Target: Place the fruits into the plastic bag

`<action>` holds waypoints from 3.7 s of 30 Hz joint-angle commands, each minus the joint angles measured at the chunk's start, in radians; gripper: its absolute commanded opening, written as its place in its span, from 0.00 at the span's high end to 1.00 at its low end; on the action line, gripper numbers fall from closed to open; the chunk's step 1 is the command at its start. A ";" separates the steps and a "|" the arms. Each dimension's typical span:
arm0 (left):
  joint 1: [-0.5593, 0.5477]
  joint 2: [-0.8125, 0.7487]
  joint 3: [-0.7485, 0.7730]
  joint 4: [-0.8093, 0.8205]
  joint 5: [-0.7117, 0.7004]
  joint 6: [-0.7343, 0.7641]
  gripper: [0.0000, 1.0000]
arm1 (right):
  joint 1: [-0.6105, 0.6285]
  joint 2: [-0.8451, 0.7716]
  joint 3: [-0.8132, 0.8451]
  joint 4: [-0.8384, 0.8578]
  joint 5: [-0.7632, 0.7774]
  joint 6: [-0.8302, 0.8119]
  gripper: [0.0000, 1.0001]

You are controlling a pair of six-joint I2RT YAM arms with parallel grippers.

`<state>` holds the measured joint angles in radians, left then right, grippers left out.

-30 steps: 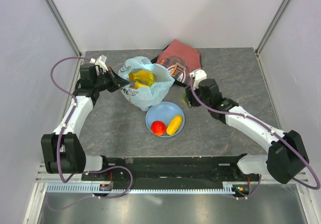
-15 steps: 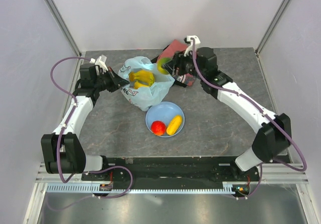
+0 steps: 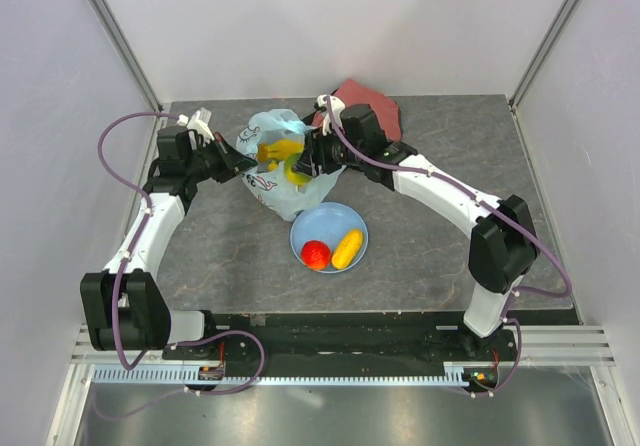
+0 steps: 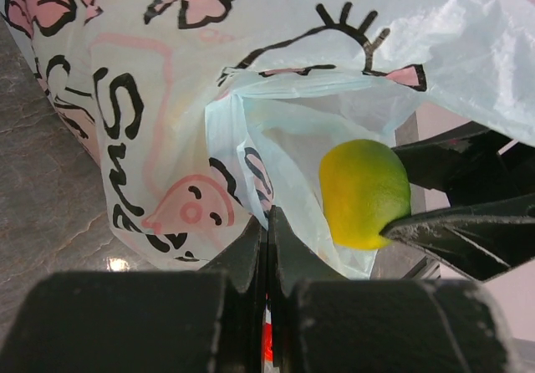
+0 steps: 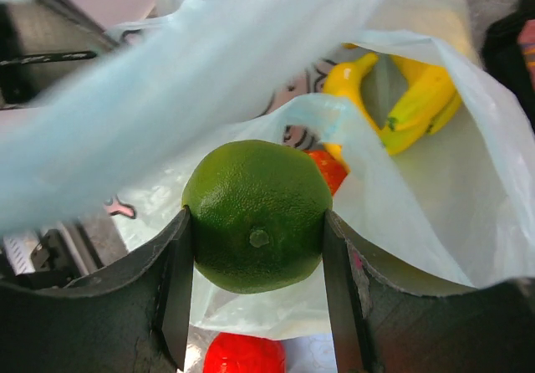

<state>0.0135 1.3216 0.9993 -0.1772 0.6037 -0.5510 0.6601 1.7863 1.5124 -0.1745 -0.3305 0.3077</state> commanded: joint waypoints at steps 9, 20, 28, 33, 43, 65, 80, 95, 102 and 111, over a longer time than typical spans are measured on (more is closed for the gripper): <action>-0.001 -0.044 -0.005 0.028 0.007 -0.015 0.98 | 0.001 0.090 0.186 -0.003 0.177 -0.018 1.00; -0.003 -0.044 -0.018 0.044 0.008 -0.027 0.98 | 0.065 0.283 0.325 -0.083 0.159 -0.104 1.00; -0.003 -0.016 -0.010 0.062 0.016 -0.030 0.98 | 0.067 0.306 0.310 -0.224 0.186 -0.203 0.96; -0.001 -0.001 0.001 0.067 0.021 -0.032 0.98 | 0.068 0.320 0.328 -0.229 0.176 -0.213 0.64; -0.001 0.008 0.001 0.068 0.024 -0.030 0.98 | 0.068 0.312 0.335 -0.227 0.134 -0.234 0.20; -0.001 0.016 0.015 0.071 0.011 -0.029 0.98 | 0.068 0.012 0.124 0.124 0.044 -0.151 0.23; -0.001 0.034 0.055 0.055 0.001 -0.023 0.98 | 0.067 -0.211 -0.072 -0.028 0.273 -0.263 0.24; -0.001 0.045 0.087 -0.018 0.001 0.013 0.99 | -0.004 -0.439 -0.386 -0.126 0.423 0.109 0.23; -0.001 0.053 0.133 -0.079 -0.018 0.062 0.98 | -0.007 -0.374 -0.402 -0.117 0.389 0.364 0.28; 0.000 0.015 0.125 -0.093 -0.005 0.102 0.99 | 0.012 -0.289 -0.480 -0.187 0.332 0.743 0.31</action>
<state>0.0135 1.3708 1.1007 -0.2634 0.5934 -0.5102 0.6571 1.4780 1.0622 -0.3153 0.0196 0.8455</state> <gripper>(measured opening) 0.022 0.688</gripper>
